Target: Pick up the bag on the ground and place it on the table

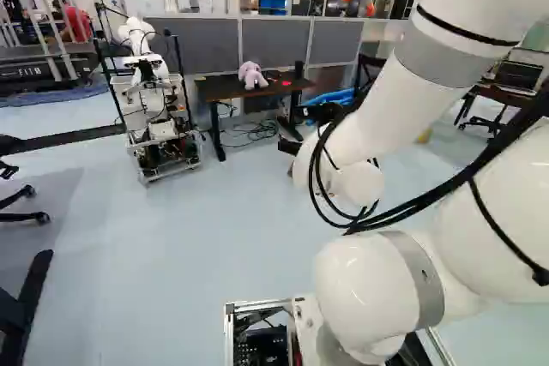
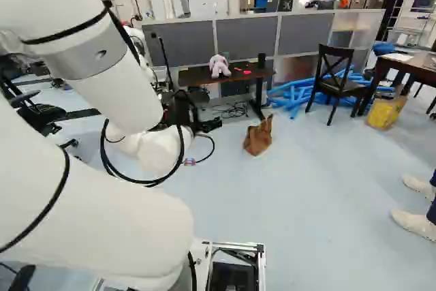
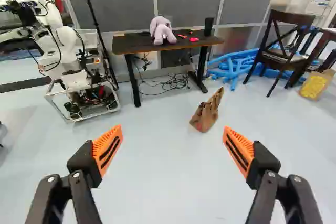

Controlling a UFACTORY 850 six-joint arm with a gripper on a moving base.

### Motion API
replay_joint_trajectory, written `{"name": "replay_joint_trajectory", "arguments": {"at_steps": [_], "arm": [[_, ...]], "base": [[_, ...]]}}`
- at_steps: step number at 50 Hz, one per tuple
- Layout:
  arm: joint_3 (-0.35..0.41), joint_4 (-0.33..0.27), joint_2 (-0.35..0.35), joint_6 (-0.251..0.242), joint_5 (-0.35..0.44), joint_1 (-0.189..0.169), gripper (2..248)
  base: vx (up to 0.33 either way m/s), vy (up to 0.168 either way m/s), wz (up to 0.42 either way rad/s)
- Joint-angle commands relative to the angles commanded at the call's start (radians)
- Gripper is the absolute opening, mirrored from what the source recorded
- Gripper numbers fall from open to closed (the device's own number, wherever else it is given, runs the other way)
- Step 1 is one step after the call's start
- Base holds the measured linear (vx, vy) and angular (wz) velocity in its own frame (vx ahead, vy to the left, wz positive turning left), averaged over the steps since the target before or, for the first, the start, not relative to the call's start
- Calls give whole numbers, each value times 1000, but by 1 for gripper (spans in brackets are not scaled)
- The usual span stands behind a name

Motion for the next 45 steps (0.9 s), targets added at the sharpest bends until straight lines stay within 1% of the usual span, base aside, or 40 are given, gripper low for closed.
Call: {"name": "replay_joint_trajectory", "arguments": {"at_steps": [45], "arm": [[0,0,0,0,0,0,247]], "base": [[0,0,0]]}}
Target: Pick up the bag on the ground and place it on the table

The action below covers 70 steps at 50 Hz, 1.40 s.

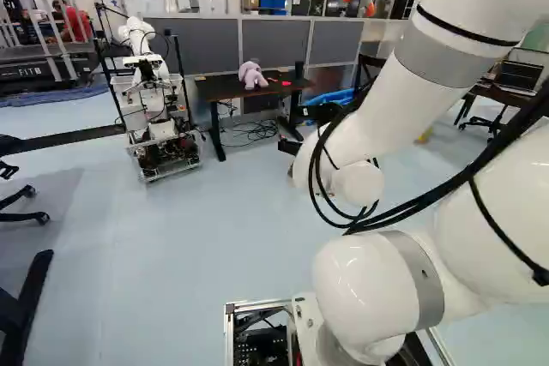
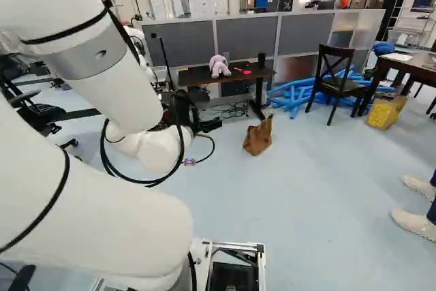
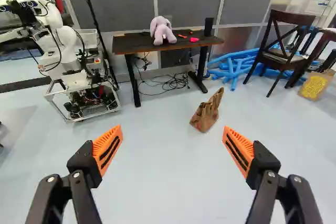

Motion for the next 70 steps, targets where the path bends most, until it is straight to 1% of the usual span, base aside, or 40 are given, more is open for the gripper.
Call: {"name": "replay_joint_trajectory", "arguments": {"at_steps": [29,58,70], "arm": [[0,0,0,0,0,0,247],[0,0,0,0,0,0,247],[0,0,0,0,0,0,247]], "base": [[24,1,-1],[98,1,-5],[108,-24,-138]]}}
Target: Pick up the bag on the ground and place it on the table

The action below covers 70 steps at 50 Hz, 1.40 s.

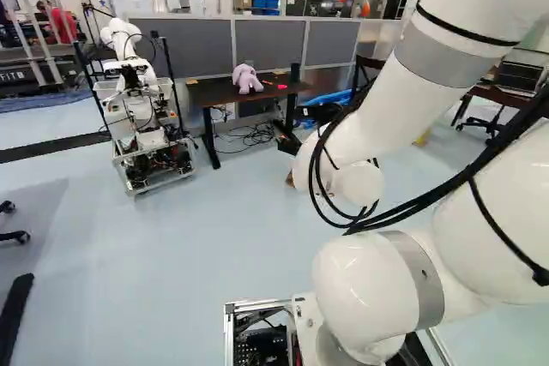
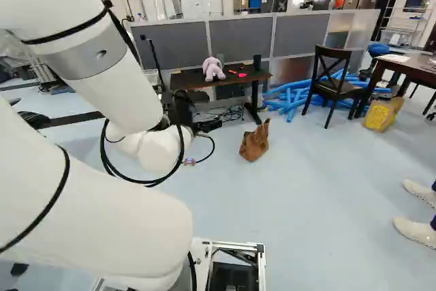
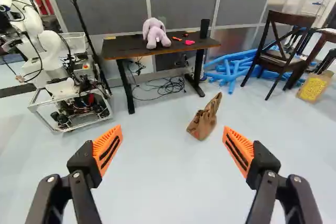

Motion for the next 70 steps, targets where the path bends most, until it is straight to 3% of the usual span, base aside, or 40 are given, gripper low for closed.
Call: {"name": "replay_joint_trajectory", "arguments": {"at_steps": [70], "arm": [[0,0,0,0,0,0,247]], "base": [[133,-37,-197]]}}
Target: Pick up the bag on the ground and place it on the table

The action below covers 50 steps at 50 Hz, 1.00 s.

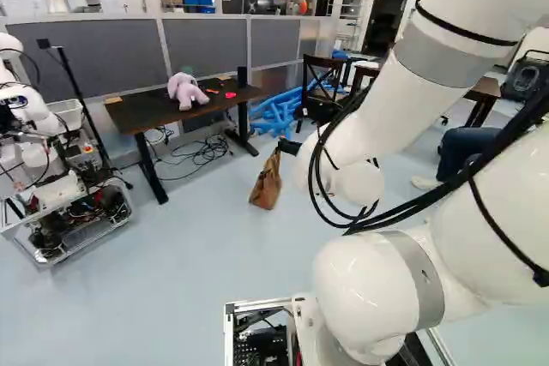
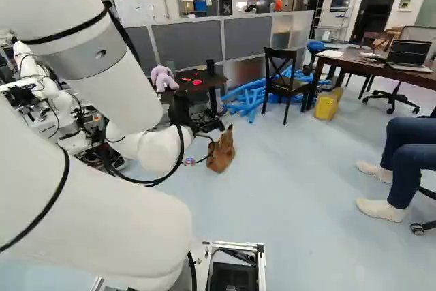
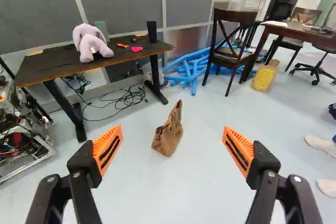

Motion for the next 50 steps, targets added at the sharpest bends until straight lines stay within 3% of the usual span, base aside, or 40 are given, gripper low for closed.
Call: {"name": "replay_joint_trajectory", "arguments": {"at_steps": [33,50], "arm": [[0,0,0,0,0,0,247],[0,0,0,0,0,0,247]], "base": [[150,-38,-199],[198,103,462]]}}
